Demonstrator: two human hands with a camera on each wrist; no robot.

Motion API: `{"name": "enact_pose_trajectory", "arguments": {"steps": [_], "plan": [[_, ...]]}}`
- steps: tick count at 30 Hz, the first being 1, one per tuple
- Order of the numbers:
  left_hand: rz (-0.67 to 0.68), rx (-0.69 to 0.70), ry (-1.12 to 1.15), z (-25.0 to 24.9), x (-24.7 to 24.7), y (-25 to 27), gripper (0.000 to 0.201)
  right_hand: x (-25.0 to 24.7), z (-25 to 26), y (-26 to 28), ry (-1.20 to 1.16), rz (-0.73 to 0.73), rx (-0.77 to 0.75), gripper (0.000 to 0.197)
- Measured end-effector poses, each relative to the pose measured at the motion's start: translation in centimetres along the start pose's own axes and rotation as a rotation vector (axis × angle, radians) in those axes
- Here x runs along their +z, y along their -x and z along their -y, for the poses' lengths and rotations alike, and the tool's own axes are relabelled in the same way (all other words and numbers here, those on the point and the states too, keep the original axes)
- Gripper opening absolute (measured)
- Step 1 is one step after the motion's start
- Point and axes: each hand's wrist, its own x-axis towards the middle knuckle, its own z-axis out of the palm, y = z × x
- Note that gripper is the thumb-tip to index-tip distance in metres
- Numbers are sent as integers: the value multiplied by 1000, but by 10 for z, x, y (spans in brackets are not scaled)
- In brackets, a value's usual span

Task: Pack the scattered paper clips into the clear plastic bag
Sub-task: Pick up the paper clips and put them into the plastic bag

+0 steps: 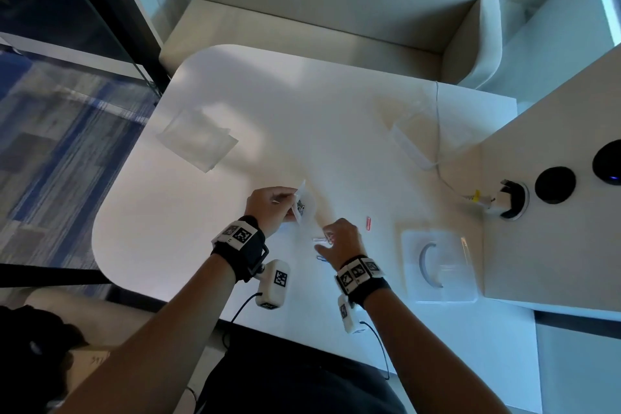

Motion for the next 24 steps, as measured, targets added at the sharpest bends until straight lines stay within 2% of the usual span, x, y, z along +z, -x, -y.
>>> {"name": "enact_pose_trajectory", "arguments": {"steps": [3, 6, 10, 14, 24], "plan": [[-16, 8, -14, 1, -5, -1, 18, 7, 1, 7, 195, 140, -148, 40], [-22, 17, -21, 2, -10, -1, 15, 12, -6, 23, 357, 201, -291, 39], [-17, 20, -30, 4, -10, 1, 16, 15, -13, 33, 479, 214, -333, 39], [-23, 27, -41, 2, -8, 4, 17, 6, -2, 31, 483, 232, -328, 30], [-9, 31, -57, 2, -7, 5, 18, -7, 28, 2, 479, 220, -130, 24]]}}
